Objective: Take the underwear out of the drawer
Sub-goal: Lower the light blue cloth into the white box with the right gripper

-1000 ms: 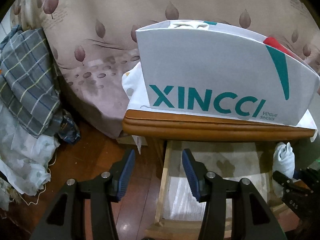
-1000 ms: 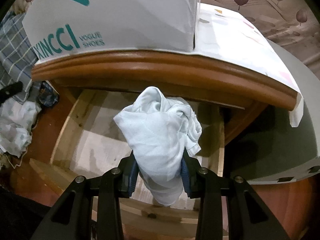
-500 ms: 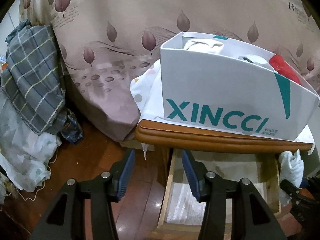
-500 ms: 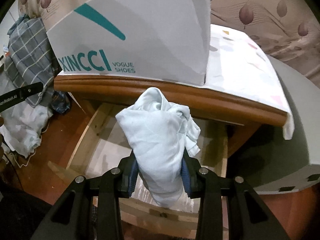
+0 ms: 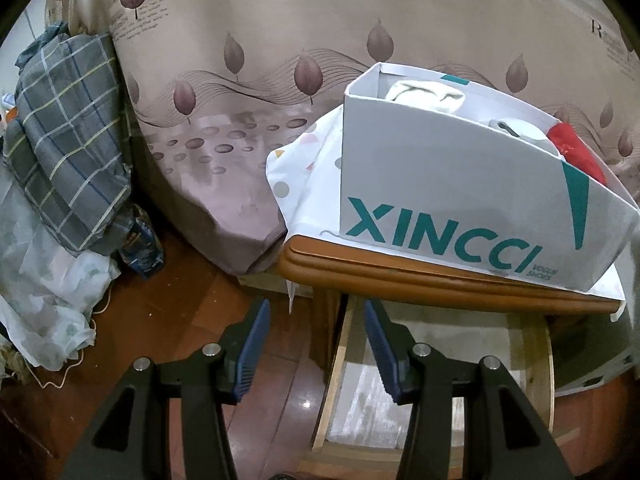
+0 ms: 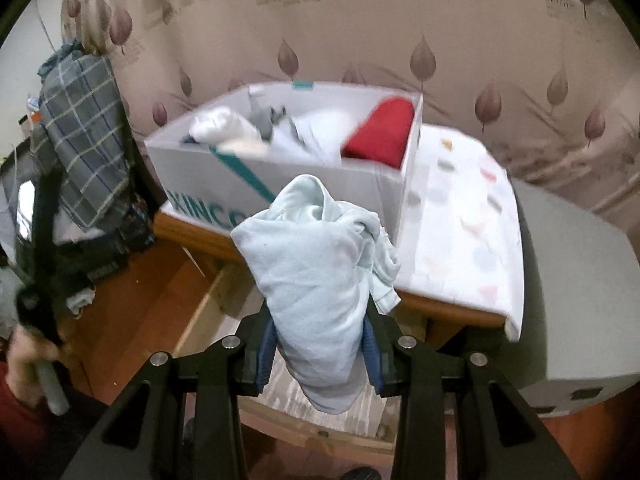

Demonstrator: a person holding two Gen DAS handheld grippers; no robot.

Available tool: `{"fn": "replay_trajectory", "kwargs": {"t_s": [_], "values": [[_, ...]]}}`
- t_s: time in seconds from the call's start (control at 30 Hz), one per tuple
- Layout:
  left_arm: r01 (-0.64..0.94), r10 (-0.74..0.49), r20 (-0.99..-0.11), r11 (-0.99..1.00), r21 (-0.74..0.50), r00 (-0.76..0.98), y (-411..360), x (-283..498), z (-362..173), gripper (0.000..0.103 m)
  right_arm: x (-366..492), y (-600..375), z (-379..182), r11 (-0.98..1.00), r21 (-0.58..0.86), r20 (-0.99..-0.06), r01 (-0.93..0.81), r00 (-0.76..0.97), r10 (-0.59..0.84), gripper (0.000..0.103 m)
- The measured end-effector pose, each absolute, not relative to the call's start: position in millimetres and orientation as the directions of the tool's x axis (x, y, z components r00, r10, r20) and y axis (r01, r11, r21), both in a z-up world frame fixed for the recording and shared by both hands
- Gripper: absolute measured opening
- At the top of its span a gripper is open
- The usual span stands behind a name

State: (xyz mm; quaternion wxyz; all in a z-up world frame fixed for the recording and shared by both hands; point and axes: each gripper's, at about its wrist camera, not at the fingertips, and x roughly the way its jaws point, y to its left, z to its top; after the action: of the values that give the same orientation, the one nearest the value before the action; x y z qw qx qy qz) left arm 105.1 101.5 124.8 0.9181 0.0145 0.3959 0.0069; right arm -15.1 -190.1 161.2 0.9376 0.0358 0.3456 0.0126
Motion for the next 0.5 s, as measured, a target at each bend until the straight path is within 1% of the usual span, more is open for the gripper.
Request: {"fn": "replay_trajectory", "kwargs": {"t_s": [0.07,0.2,0.5], "values": [[-0.003,0.032,-0.723,0.999,0.042,0.690,102,104,126,0.050,-11,-189,178,0.997,0.078,-0.637,-0.008,0.769,0.056,0.034],[-0.008,0.047,-0.718,0.998,0.058,0.694,103,103,127,0.050,1,-183,208,0.999,0.030,-0.614,-0.023,0.789,0.036,0.034],[-0.034,0.048,-0.724,0.999,0.033,0.688,111,107,127,0.050,46,-178,260,1.000,0.014,-0.575,-0.026,0.817,0.030,0.034]]}}
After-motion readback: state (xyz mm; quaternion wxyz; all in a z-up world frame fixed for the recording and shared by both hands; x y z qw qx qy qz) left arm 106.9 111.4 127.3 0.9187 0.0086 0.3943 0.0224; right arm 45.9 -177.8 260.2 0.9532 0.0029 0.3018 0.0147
